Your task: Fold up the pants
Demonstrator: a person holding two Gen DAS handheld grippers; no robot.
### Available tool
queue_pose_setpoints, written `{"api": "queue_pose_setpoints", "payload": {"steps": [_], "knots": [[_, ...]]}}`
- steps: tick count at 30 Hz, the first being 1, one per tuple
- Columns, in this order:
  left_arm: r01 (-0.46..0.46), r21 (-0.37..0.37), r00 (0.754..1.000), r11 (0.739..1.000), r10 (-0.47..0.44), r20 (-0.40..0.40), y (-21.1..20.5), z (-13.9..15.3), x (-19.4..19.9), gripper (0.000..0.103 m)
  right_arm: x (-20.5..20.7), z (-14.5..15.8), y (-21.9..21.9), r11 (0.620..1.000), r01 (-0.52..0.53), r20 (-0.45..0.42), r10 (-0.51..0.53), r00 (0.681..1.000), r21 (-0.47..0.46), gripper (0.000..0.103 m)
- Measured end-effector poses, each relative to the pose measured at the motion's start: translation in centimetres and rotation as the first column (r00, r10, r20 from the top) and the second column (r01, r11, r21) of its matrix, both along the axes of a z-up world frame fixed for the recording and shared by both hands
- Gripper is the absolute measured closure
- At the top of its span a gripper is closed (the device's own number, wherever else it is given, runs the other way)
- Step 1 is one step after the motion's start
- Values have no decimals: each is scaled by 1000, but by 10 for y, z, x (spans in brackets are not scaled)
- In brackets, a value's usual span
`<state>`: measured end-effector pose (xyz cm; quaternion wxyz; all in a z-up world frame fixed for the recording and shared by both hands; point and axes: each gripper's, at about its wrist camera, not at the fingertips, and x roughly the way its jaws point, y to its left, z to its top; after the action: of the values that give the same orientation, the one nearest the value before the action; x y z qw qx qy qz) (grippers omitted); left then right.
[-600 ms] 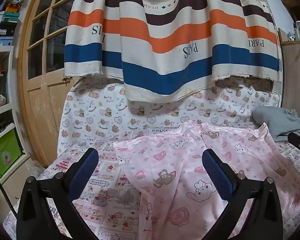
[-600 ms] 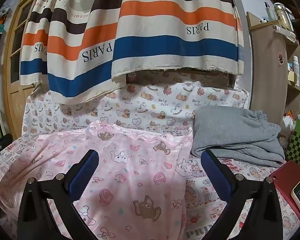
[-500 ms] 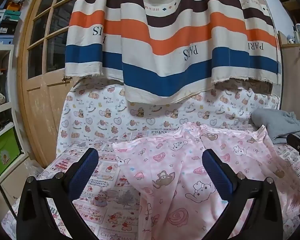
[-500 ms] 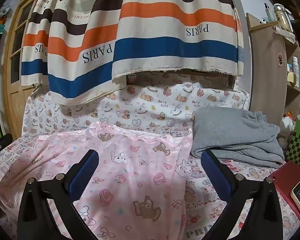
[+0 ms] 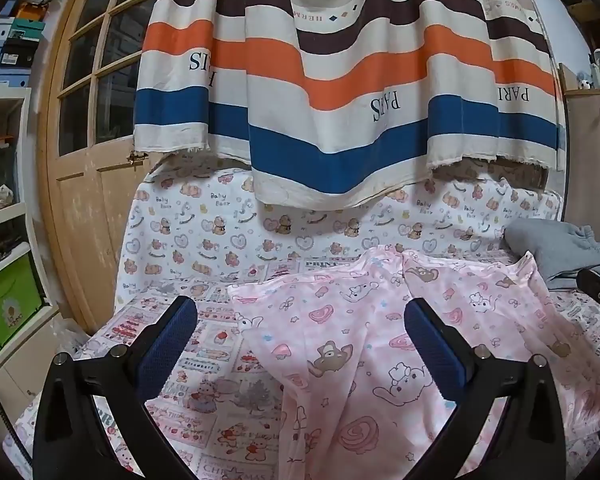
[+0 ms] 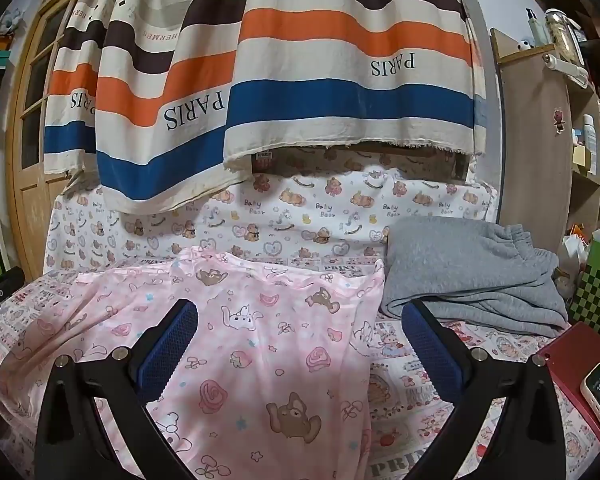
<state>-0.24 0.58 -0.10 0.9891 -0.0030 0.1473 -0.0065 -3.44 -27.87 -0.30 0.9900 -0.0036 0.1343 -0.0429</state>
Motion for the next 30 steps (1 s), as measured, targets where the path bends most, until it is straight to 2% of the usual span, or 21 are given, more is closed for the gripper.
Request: {"api": "queue_pose_setpoints", "payload": {"steps": [30], "knots": [[2, -3, 1000, 1000, -2, 1, 1, 2, -1, 0, -2, 4, 0, 1000, -4, 5, 4, 1000, 2, 0]]}}
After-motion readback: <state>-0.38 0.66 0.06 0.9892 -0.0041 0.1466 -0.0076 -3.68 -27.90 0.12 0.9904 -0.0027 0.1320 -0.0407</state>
